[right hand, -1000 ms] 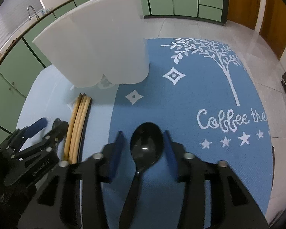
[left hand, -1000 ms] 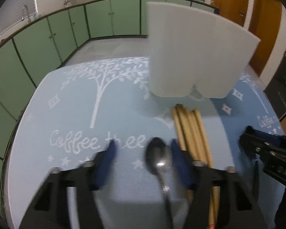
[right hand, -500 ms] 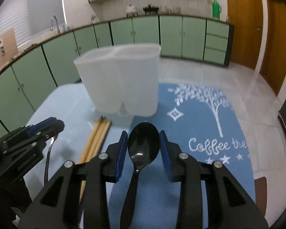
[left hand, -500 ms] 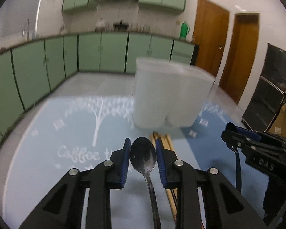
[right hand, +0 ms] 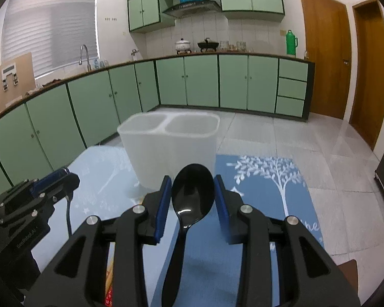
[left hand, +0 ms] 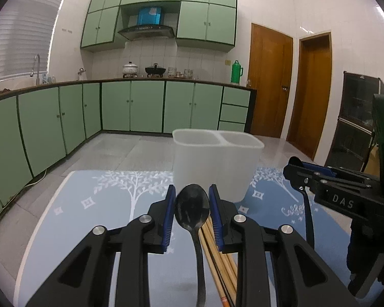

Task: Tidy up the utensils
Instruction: 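Carry both spoons over the white utensil holder and open both tools to drop them in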

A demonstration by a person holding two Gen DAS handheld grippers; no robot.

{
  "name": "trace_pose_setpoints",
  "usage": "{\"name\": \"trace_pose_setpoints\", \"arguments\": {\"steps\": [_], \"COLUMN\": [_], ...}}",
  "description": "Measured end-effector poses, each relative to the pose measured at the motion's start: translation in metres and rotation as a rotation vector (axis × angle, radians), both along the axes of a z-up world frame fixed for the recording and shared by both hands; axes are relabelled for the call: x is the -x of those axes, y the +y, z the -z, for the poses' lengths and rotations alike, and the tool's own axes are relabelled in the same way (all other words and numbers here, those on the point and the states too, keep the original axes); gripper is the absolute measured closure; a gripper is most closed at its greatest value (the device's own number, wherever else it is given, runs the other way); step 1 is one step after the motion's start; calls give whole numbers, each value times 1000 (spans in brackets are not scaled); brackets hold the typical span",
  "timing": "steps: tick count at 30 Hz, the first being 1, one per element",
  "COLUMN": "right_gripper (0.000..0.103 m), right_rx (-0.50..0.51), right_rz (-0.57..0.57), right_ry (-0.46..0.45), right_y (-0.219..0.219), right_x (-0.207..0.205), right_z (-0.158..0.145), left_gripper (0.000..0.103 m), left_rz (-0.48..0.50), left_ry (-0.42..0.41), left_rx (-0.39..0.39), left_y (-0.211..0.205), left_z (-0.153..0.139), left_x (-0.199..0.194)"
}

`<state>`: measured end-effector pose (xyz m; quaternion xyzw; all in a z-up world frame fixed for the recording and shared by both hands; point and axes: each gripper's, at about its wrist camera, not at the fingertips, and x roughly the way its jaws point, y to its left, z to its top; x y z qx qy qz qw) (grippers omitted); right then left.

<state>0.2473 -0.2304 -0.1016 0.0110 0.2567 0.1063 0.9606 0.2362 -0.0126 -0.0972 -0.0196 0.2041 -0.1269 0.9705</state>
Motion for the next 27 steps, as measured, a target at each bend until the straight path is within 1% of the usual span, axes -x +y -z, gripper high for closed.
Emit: {"name": "trace_pose_setpoints", "arguments": {"steps": [4,7,9,13,16,17,19,22,24,27], "right_gripper": [71,71,71,71,71,71,71,71,71,71], "right_rx": [-19,-41,-51,-62,-103,-104,-101,-102,-114,-90], "right_rz": [1,-6,-10,-1,9,19,34,62,77,90], "right_ry": [-52,-102,-138,-223,-247,-255,-266,-252,-225,-197], "right_y": [-5,-10,-12,-13,-16,-16,-17,-18,-19,-16], "right_x": [-4,-12,-21,-49,-82,-92,-109,-137,-153,-166], "right_z": [-20,-41,-55,-81,-91,-92,-91,-80,-70,-56], "left_gripper": [77,77,77,77,77,77,77,77,77,77], "left_rz": [-3,-5,-4,11,20,26,32,36,30,22], "left_ry": [-37,-79,-123,-209,-266,-272,-277,-257,-242,-220], "left_rx": [15,33,44,93,115,127,142,164,177,184], "left_y": [1,3,4,7,3,2,-2,-5,-7,-9], "left_z": [-11,-29,-48,-87,-110,-114,-118,-113,-104,-89], "left_x": [3,4,1,-17,-43,-54,-74,-101,-119,-142]}}
